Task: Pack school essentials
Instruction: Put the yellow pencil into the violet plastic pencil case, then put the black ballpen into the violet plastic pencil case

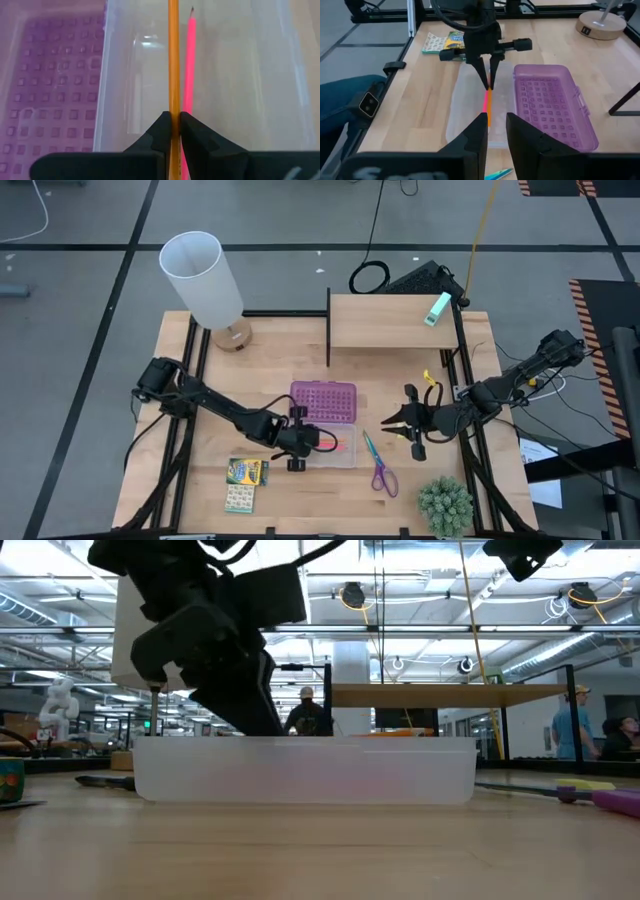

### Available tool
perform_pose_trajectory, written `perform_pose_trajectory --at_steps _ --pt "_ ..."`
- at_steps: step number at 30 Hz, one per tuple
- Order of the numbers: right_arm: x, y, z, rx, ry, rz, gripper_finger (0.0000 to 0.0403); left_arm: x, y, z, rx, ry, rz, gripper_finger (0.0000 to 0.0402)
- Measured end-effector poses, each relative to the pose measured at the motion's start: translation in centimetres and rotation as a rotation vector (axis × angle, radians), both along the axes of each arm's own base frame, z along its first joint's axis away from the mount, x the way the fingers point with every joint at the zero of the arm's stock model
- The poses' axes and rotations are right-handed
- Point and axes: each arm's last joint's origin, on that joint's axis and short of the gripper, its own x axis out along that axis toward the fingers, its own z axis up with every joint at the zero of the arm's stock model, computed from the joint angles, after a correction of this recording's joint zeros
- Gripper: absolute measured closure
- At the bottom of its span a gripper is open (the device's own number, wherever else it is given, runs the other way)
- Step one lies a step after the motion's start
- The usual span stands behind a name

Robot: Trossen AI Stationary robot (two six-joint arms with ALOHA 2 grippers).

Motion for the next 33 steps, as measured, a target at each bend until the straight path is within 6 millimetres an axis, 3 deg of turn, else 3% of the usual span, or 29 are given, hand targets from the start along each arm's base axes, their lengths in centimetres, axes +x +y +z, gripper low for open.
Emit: perform_pose_trajectory --at_steps 4,14,19,24,28,33 --pt "0.0 0.0 0.0 0.000 -0.002 0.000 0.0337 0.0 -0.1 0.0 0.008 0.002 -0.012 0.0355" --pt "0.0 0.0 0.0 0.000 -0.002 0.000 0.0337 0.3 0.0 0.4 -0.015 -0.029 0.016 0.0278" --pt "0.0 0.0 0.0 -0.002 -0.001 0.001 0.0337 0.0 -0.4 3.4 -0.047 -0.044 0.038 0.0272" --pt "-0.1 0.0 -0.1 -0.010 0.012 0.001 0.0337 -2.3 -1.3 6.5 -0.018 -0.074 0.049 0.0284" --pt "-0.1 0.0 -0.2 -0.008 0.016 -0.001 0.0337 -4.9 -2.0 7.8 0.033 -0.056 0.071 0.0293" --pt "0.0 0.1 -0.3 -0.006 0.021 0.002 0.0337 -7.9 -2.5 6.9 0.084 0.001 0.075 0.0295"
